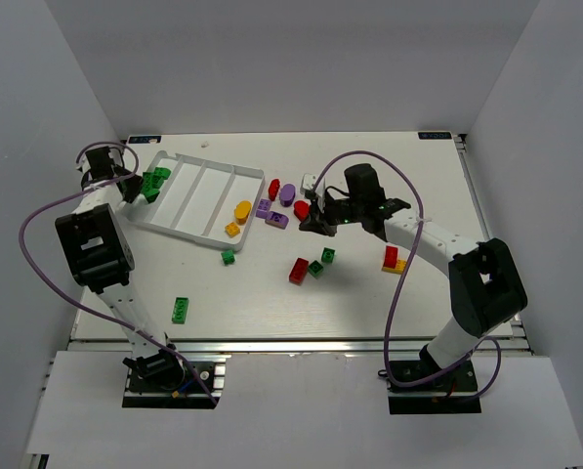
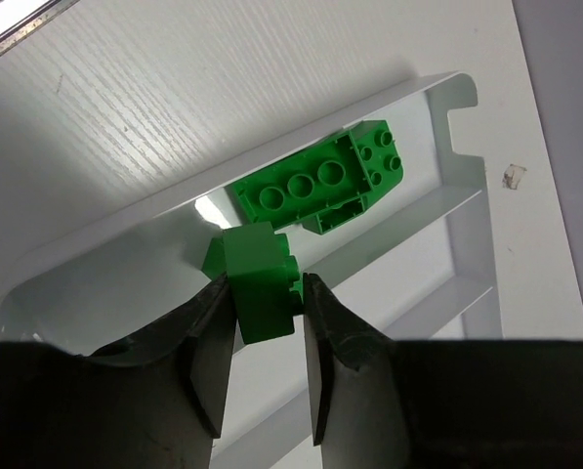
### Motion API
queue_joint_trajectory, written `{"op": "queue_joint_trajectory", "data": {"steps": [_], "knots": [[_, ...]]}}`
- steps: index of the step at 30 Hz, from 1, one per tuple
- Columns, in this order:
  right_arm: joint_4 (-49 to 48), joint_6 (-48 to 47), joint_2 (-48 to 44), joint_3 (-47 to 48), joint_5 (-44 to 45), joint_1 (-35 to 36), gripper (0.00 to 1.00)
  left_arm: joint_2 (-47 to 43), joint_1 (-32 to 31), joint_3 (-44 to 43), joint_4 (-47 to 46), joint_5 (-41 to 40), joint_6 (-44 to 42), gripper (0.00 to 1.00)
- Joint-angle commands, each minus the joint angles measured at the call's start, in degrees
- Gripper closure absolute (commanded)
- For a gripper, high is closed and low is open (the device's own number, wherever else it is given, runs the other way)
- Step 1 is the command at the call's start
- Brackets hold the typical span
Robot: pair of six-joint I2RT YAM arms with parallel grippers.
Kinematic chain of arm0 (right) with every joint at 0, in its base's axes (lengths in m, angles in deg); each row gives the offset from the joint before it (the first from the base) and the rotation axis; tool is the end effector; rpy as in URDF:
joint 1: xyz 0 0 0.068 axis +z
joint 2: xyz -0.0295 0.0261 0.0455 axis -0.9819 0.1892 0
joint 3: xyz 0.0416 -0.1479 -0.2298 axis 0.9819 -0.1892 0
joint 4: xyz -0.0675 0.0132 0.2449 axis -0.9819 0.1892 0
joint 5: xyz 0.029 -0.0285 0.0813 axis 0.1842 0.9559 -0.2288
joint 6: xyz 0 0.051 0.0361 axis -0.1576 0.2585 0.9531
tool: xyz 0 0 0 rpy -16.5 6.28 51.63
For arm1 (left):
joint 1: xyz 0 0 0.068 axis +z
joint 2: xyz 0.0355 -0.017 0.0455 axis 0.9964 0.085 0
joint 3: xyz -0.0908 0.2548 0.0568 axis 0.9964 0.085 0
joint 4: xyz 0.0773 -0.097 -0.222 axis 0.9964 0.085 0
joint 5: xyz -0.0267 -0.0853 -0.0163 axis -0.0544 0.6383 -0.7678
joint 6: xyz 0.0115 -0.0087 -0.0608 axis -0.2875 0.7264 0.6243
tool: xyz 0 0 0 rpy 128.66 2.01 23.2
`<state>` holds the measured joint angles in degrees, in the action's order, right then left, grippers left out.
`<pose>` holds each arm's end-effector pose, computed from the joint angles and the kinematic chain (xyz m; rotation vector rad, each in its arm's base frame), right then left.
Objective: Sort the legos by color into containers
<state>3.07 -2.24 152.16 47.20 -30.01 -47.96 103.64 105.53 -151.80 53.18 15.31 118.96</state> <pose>0.2955 0.2155 0.2606 -1.3946 1.5079 0.7756 0.4292 0.1577 0.1974 -1.2109 2.0316 -0.2326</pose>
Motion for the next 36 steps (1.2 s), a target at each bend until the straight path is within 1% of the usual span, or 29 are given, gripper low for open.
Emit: {"op": "queue_joint_trajectory", "data": {"steps": [1,4,5,8,13,16,18,19,20,21,22,23,24,25,26,28,29,32,33,36], "knots": [[-0.22,0.53,-1.01,1.03,-1.48,-0.20,0.88,-1.90,-0.01,-0.35,1.60,-0.92,-2.25,0.56],[-0.31,0.53,-1.19,0.86,-1.31,-0.20,0.87,-1.81,-0.01,-0.88,2.30,-0.92,-2.77,0.53],[-0.22,0.53,-1.28,0.94,-1.40,-0.20,0.87,-1.64,0.07,-1.23,2.83,-1.10,-2.95,0.49],[-0.22,0.53,-1.45,0.85,-1.31,-0.20,0.86,-1.81,-0.01,-1.58,3.71,-1.54,-3.21,0.45],[-0.04,0.27,-2.07,0.50,-1.40,-0.20,0.85,-3.92,0.07,-1.76,5.37,-3.91,-3.74,0.44],[1.01,-0.87,-2.16,0.94,-2.10,-0.20,0.78,-7.34,-0.01,-0.44,6.61,-5.22,-4.09,0.44],[2.15,-1.66,-2.24,1.29,-2.71,-0.20,0.64,-10.06,-0.01,2.98,6.52,-5.84,-4.53,0.44],[2.59,-2.19,-2.24,1.47,-2.71,-0.20,0.57,-13.12,0.07,4.47,6.61,-5.93,-5.06,0.43],[3.03,-2.28,-2.33,1.56,-2.80,-0.20,0.45,-14.89,0.08,6.05,6.70,-6.19,-5.32,0.43],[3.03,-2.45,-2.42,1.56,-2.80,-0.20,0.45,-16.65,0.08,9.46,6.87,-6.19,-5.50,0.42],[3.29,-2.72,-2.42,1.64,-2.80,-0.20,0.37,-20.15,0.25,11.23,7.31,-6.28,-6.02,0.40],[3.47,-2.81,-2.42,1.65,-2.98,-0.20,0.33,-22.10,0.42,12.99,7.75,-6.54,-6.20,0.33],[3.73,-2.89,-2.42,1.65,-3.07,-0.20,0.33,-23.86,0.51,16.58,8.01,-7.07,-6.29,0.29],[3.82,-2.81,-2.42,1.73,-3.07,-0.20,0.32,-25.61,1.04,18.27,8.97,-7.33,-5.94,0.24],[4.00,-2.55,-2.42,1.99,-2.98,-0.20,0.32,-29.20,1.56,19.94,9.68,-7.42,-5.68,0.14],[4.61,-2.11,-1.98,2.69,-2.80,-0.20,0.32,-32.30,2.88,24.51,11.88,-7.43,-4.54,0.05],[4.96,-1.58,-1.81,3.05,-2.45,-0.20,0.32,-34.92,3.15,25.83,12.58,-6.73,-4.53,0.04],[7.42,-1.40,-1.45,4.80,-1.05,-0.20,0.32,-39.41,3.50,30.14,15.74,-3.04,-4.01,0.04],[8.47,-1.58,-1.45,5.24,-0.61,-0.20,0.32,-40.21,3.50,31.19,17.58,1.06,-3.48,0.02],[12.69,-2.63,-1.80,6.48,0.89,-0.37,0.32,-43.47,3.15,35.06,21.88,5.22,-3.22,0.02]]}}
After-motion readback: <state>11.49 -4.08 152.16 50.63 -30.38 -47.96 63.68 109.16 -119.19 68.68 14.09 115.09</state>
